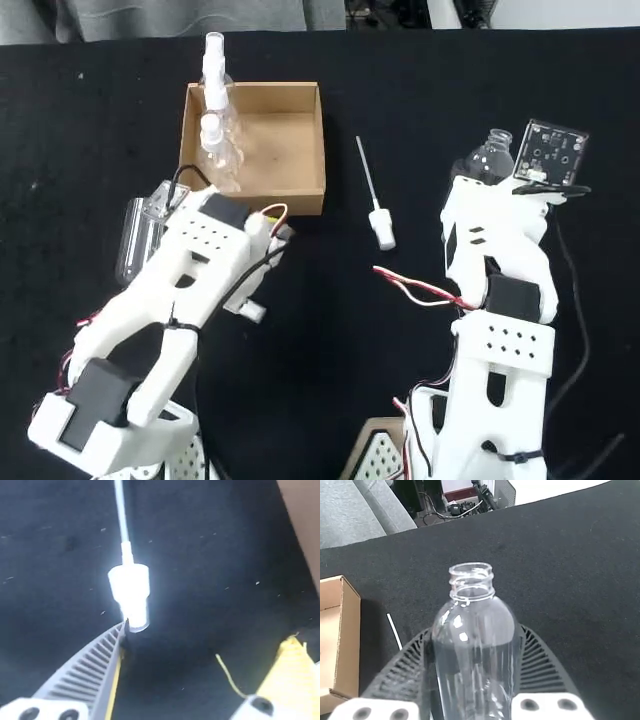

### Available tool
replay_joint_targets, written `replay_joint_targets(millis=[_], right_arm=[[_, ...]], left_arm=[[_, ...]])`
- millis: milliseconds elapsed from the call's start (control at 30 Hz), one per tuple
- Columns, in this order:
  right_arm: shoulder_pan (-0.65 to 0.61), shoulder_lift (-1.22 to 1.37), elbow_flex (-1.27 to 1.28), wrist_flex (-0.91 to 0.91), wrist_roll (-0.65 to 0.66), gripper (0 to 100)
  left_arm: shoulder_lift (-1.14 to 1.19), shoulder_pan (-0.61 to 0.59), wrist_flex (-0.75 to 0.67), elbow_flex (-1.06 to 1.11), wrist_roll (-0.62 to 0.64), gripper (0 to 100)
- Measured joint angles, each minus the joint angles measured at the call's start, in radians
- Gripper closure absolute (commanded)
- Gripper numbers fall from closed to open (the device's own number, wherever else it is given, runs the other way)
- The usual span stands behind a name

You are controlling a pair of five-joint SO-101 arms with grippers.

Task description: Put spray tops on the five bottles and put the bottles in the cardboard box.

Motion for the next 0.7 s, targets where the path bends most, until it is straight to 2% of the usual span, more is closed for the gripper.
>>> replay_joint_targets(millis=[267,533,700], right_arm=[[0.000,0.000,0.000,0.000,0.000,90.5],[0.000,0.000,0.000,0.000,0.000,90.5],[0.000,0.000,0.000,0.000,0.000,90.5]], left_arm=[[0.000,-0.021,0.068,-0.034,-0.124,57],[0.000,-0.135,0.077,-0.044,-0.391,58],[0.000,-0.149,0.077,-0.044,-0.482,58]])
